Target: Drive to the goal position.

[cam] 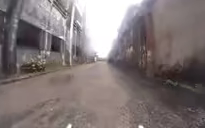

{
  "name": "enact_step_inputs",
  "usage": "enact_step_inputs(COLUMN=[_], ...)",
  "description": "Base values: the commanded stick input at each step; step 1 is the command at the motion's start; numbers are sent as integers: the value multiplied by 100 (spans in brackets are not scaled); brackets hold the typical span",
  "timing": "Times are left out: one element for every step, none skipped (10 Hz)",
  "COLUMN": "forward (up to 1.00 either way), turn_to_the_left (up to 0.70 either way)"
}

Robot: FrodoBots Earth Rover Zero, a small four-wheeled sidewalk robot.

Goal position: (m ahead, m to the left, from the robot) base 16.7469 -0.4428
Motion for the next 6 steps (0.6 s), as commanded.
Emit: enact_step_inputs(forward=[70, 70, 70, 70, 70, 70], turn_to_the_left=[0, 0, 0, 0, 0, 0])
